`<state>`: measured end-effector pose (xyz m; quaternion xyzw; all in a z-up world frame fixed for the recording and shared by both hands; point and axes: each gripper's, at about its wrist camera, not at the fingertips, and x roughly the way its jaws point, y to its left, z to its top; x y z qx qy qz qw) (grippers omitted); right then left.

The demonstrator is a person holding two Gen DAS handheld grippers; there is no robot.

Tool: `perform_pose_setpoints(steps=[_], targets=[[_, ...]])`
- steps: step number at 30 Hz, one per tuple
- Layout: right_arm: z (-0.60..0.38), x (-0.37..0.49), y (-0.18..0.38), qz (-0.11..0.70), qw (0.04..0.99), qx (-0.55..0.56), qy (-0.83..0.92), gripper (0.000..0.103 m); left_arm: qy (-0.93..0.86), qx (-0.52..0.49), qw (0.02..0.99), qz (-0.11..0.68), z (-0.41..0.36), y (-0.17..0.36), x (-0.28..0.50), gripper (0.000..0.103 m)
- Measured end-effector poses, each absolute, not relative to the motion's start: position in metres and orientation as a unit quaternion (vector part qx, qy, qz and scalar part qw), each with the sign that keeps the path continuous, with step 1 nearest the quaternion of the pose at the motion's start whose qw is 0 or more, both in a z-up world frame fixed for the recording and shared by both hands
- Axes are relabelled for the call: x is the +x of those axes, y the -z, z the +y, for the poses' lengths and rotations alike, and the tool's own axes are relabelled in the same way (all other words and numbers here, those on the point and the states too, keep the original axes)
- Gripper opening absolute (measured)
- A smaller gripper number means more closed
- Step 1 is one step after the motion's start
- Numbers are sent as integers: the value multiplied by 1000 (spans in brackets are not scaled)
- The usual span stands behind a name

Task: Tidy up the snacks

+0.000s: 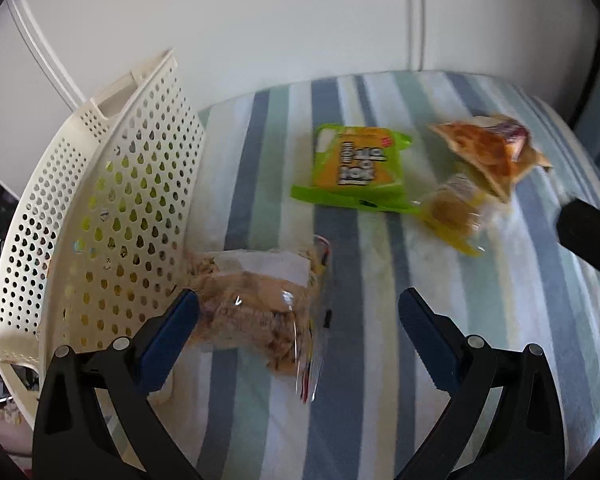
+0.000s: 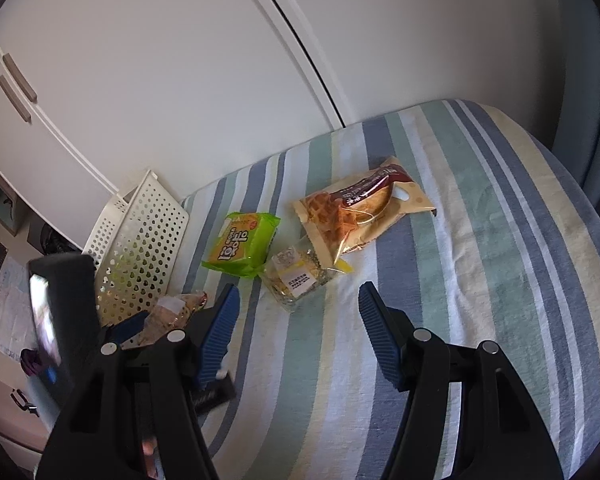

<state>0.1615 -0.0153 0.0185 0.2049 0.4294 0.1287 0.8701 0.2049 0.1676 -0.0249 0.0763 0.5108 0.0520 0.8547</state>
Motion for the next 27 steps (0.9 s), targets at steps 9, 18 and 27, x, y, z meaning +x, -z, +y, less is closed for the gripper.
perform_pose_setpoints(steps=[9,18,27], targets=[[-20,160,-21,420,874,210,-124,62,-4,55,863,502,157,18,211,101],[-28,161,-19,419,874,219,-111,62,88,38,866,490,139,8,198,101],[-29,164,-14,425,871,224,-103,62,75,-33,857,509,184,18,210,100]])
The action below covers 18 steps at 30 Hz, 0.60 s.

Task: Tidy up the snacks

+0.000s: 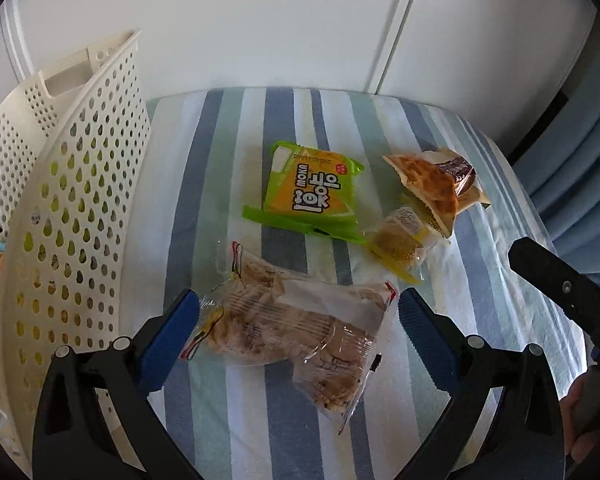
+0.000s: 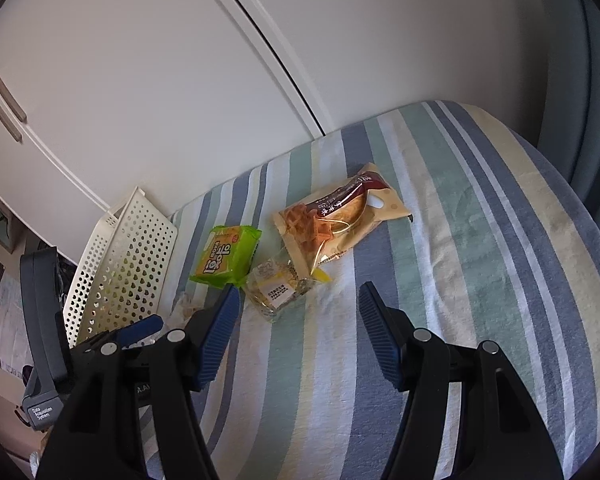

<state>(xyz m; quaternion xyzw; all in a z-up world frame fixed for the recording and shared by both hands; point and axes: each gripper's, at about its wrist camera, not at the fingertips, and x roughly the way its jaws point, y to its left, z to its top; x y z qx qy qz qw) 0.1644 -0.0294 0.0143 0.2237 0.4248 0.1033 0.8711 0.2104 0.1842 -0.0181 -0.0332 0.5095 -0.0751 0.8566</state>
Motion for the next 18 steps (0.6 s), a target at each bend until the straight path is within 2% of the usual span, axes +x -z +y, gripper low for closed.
perform_pose_setpoints(steps=[10,12,13,18], targets=[[-33,167,-11,429,869,225,-97,62,70,15,847,527,146,36,215,100],[-33,167,-11,430,869,226,-97,62,74,-1,851,520,153,34,215,95],[-33,167,-10,431,868,226,-96,62,73,-3,853,516,159,33,213,88],[-35,169,-8,434,867,227,-92,62,74,-3,859,506,166,29,200,85]])
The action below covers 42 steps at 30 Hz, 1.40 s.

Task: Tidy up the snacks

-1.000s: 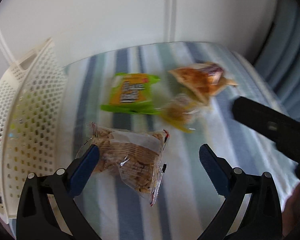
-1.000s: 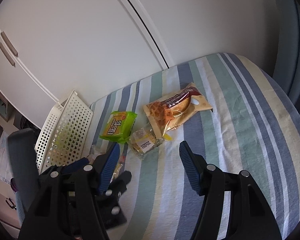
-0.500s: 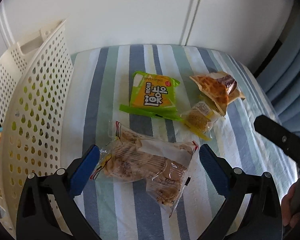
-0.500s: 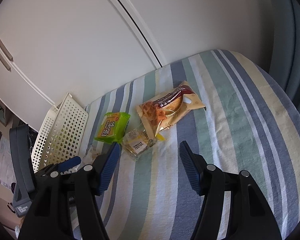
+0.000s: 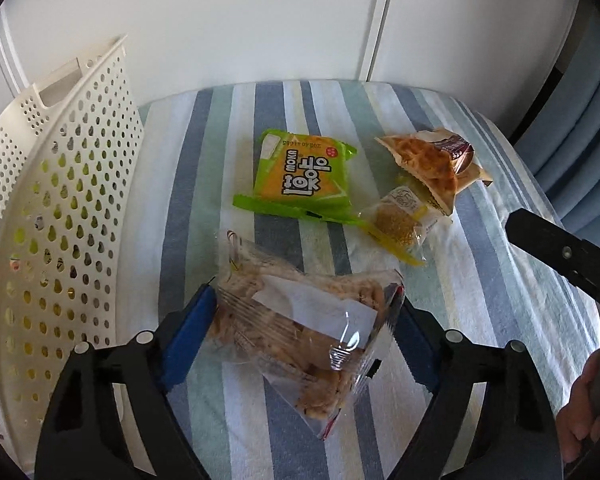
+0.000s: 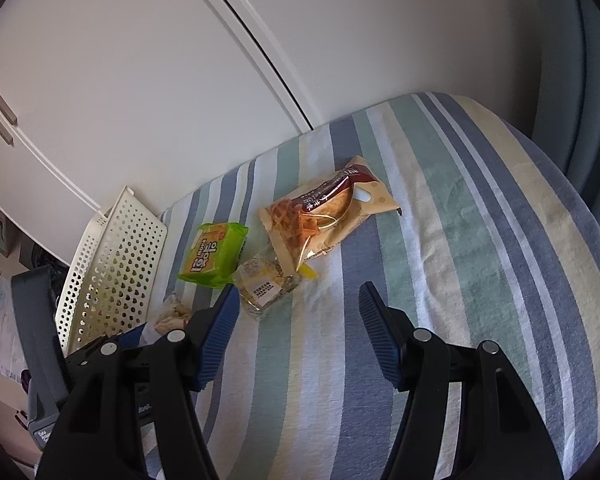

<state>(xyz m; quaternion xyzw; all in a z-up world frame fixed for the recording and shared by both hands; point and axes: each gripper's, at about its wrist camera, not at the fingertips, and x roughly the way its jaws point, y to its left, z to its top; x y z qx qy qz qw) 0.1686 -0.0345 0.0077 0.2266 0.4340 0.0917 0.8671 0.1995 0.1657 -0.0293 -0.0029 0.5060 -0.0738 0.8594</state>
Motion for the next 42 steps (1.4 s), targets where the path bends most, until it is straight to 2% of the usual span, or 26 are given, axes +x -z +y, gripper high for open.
perform_pose_setpoints(steps=[6,13,19,21,23,27,32,37,42], targets=[[-38,168,-7,433,868,230,-86,62,81,-11,866,492,176,17,179,81],[-49,167,-5,431,865,248,-69,62,106,-36,876,468,185,-6,163,72],[-51,168,-4,433,863,252,-63,62,115,-43,886,446,191,-28,160,72],[-50,168,-4,433,864,250,-64,62,115,-41,885,450,191,-27,161,74],[-49,168,-4,434,864,249,-66,62,116,-36,882,456,189,-23,163,91],[-50,169,-3,435,862,253,-66,62,113,-21,875,470,182,-9,168,96],[-50,169,-3,438,860,254,-71,62,103,44,860,498,163,17,177,97],[-50,169,-1,439,858,255,-70,62,108,69,848,515,150,29,183,97],[-50,170,1,442,857,254,-70,62,119,47,851,509,153,28,183,91]])
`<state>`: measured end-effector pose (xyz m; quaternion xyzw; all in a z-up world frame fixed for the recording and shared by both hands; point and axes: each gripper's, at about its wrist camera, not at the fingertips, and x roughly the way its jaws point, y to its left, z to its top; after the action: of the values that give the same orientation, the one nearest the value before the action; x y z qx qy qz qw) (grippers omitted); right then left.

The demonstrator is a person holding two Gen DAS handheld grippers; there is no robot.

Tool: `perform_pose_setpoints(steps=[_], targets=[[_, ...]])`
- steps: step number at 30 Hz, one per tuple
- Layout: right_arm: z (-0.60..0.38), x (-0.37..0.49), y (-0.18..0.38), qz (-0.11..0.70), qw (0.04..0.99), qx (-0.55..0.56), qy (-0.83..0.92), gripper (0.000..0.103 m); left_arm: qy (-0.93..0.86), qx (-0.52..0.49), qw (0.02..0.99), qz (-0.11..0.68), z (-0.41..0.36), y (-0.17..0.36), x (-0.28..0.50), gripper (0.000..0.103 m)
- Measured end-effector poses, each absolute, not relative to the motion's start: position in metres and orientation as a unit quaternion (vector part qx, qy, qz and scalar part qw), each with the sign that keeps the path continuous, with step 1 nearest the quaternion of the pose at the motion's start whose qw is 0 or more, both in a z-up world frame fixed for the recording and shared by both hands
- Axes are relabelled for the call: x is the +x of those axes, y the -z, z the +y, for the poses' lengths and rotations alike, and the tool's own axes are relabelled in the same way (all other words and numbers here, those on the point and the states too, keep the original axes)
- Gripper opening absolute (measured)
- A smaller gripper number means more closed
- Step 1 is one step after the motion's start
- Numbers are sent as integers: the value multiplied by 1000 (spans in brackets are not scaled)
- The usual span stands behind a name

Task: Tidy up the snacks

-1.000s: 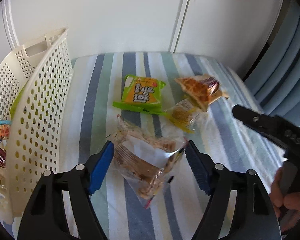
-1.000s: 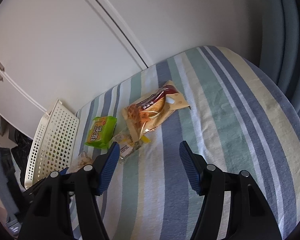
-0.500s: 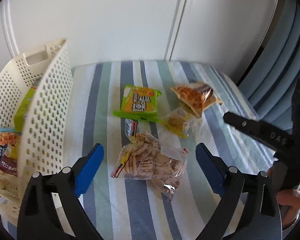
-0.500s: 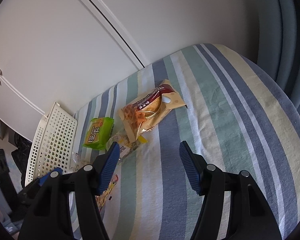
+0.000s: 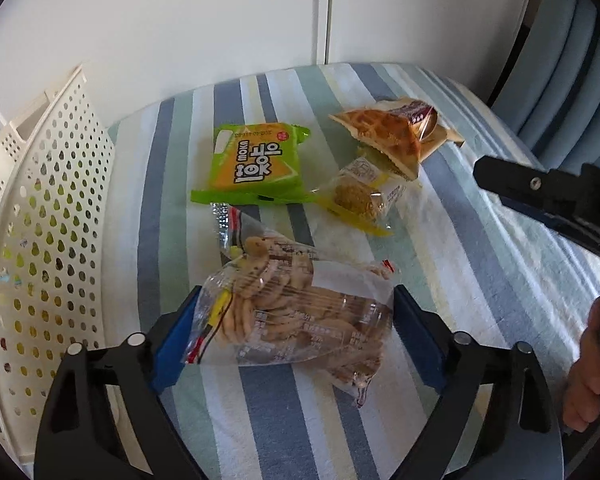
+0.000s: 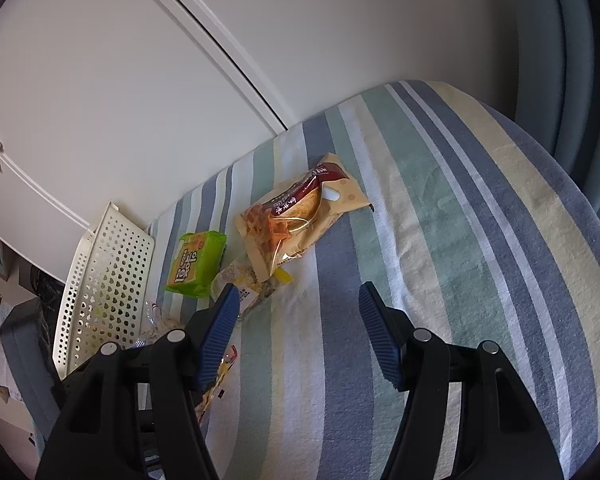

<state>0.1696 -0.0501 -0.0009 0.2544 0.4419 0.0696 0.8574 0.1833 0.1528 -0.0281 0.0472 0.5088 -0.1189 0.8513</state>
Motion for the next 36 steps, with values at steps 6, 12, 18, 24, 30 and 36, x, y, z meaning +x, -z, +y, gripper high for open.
perform_pose_setpoints(steps=[6,12,18,24,30,36], targets=[[-52,171,3,444,856,257,-63,62,132,-1,870,476,171,11,166,89],[-58,185,8,466,838,278,-55,62,148,-19,881,449,182,-10,157,85],[-52,224,13,493,809,313,-62,62,167,-53,890,421,199,-36,147,62],[-35,260,25,514,791,331,-37,69,173,-86,896,399,215,-56,143,59],[5,284,18,517,835,187,14,75,172,-79,895,403,213,-52,147,97],[24,302,20,520,849,79,45,71,176,-22,872,456,189,-20,156,100]])
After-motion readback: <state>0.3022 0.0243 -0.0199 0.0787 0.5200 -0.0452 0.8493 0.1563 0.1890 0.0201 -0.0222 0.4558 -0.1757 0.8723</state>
